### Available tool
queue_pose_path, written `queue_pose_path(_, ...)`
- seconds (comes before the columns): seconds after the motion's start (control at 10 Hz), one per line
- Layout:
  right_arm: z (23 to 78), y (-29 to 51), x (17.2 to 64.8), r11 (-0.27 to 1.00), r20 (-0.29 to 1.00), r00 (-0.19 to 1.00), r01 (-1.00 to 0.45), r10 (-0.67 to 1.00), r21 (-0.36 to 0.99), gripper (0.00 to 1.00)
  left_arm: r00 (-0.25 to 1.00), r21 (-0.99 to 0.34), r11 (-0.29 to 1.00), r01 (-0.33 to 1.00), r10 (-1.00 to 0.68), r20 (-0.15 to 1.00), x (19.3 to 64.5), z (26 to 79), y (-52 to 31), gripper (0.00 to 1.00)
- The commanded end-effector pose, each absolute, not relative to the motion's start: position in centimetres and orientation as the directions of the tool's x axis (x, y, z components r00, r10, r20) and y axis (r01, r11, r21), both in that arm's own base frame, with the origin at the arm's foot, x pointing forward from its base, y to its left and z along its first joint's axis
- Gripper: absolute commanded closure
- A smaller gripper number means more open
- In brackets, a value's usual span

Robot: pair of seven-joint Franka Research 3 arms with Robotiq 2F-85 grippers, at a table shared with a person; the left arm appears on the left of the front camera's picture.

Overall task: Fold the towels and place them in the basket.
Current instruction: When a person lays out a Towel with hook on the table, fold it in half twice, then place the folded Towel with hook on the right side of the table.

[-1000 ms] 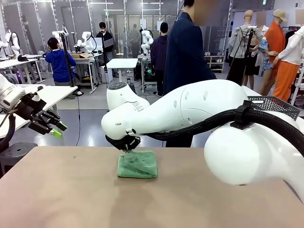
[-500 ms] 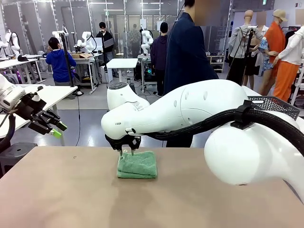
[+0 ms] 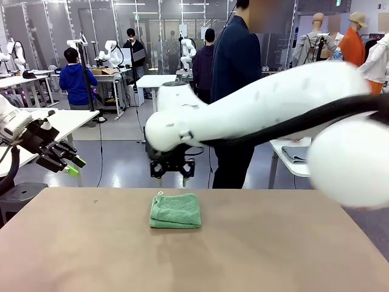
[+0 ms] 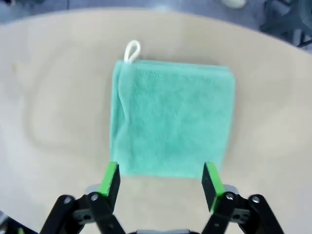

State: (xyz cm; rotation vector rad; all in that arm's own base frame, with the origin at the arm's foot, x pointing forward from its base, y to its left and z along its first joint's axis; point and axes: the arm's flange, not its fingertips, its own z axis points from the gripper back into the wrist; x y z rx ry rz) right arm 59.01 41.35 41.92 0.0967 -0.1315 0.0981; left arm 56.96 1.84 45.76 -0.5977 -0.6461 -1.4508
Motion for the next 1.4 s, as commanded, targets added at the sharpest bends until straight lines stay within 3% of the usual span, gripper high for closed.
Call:
queue_pose_path(0.0, 42.4, 35.5, 56.0, 0.977, 0.063, 0.986, -0.162, 0.154, 0.136, 0.15, 0.013, 0.022, 0.042, 0.999, -0.702, 0.712, 56.9, 46.0, 1.8, 0.36)
queue_pose_path(0.4, 42.1, 31.7, 55.0, 0.979, 0.066, 0.996, -0.077, 0.066, 0.186, 0.15, 0.013, 0.022, 0.042, 0.999, -0.702, 0.712, 56.9, 46.0, 1.8, 0.36)
queue_pose_path(0.5, 42.3, 31.3, 55.1, 0.987, 0.062, 0.996, -0.069, 0.061, 0.144, 0.15, 0.013, 0.022, 0.042, 0.999, -0.702, 0.712, 56.9, 46.0, 1.8, 0.36)
queue_pose_path(1.3, 42.7, 32.2, 56.1, 0.985, 0.056, 0.995, -0.086, 0.079, 0.15, 0.15, 0.013, 0.022, 0.042, 0.999, -0.702, 0.712, 56.9, 46.0, 1.8, 0.36)
